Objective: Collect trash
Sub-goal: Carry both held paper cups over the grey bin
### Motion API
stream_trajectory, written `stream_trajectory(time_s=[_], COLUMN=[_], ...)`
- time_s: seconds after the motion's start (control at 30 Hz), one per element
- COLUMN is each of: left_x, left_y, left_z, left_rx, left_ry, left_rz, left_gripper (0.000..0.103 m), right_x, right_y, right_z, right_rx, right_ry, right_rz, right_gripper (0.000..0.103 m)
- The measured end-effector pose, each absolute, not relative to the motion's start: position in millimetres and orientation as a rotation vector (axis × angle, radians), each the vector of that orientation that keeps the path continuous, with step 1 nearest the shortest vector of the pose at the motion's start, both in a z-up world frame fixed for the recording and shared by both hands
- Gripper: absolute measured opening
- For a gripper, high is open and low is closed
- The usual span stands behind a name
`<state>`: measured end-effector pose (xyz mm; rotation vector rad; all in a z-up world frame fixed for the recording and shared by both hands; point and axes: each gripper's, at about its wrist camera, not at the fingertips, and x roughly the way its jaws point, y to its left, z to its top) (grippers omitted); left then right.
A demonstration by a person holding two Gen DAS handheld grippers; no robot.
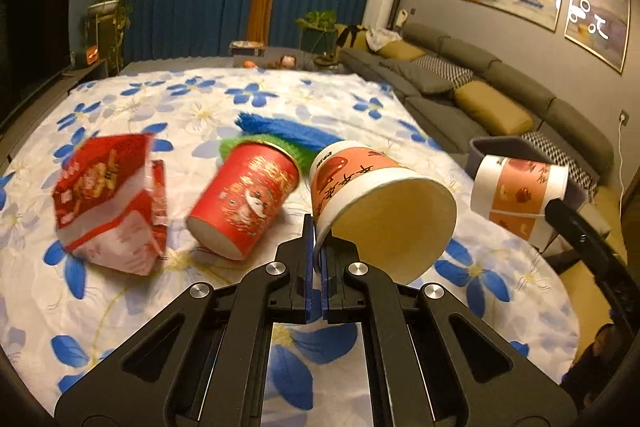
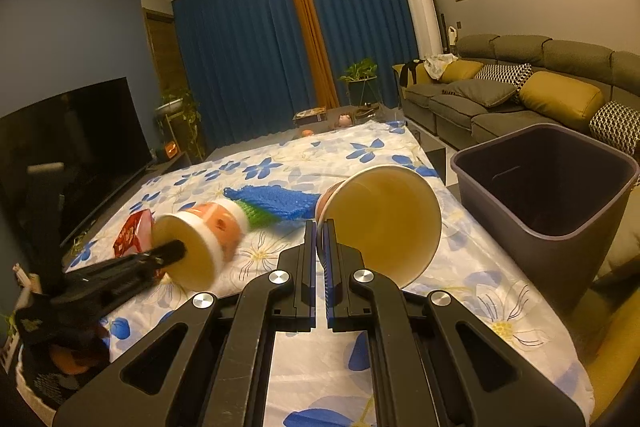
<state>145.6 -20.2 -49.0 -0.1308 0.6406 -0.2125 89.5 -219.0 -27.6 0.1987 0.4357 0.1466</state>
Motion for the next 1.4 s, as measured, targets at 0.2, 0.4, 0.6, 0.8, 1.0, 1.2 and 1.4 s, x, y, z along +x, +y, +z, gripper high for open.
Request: stream_trajectory(time_s=[0.2, 0.4, 0.6, 0.8, 1.0, 1.2, 1.4], left_x=[136.3, 132.6, 130.9, 135.4, 151.5, 171.5, 194.0], left_y=[-9.3, -18.5, -38.2, -64.4, -113.8, -169.9, -224.4], left_z=[-31.8, -23.1, -15.2, -6.3, 5.8, 13.9, 7.5], left_rx=[-0.14, -0.13, -0.101, -0.069, -0.054, -0.036, -0.011], left_ry=[0.597, 0.58, 0.563, 0.546, 0.544, 0.541, 0.559], left_rz=[-0.182, -0.198, -0.23, -0.277, -0.386, -0.489, -0.565], left_gripper=[0.002, 0.002, 0.002, 0.002, 0.002, 0.002, 0.002], right_x=[85.6, 78.8, 73.3, 71.2, 73.5, 81.0, 91.6], right_y=[-221.3, -225.5, -238.2, -258.7, -288.1, -327.5, -359.8], right_z=[-24.2, -18.8, -14.4, -8.0, -1.1, 1.5, -6.7], right_rx=[0.2, 0.197, 0.201, 0.194, 0.193, 0.196, 0.195], right_ry=[0.421, 0.4, 0.377, 0.345, 0.31, 0.296, 0.315], right_rz=[0.148, 0.151, 0.13, 0.082, -0.003, -0.105, -0.173], right_gripper=[0.004, 0.004, 0.004, 0.004, 0.004, 0.004, 0.004])
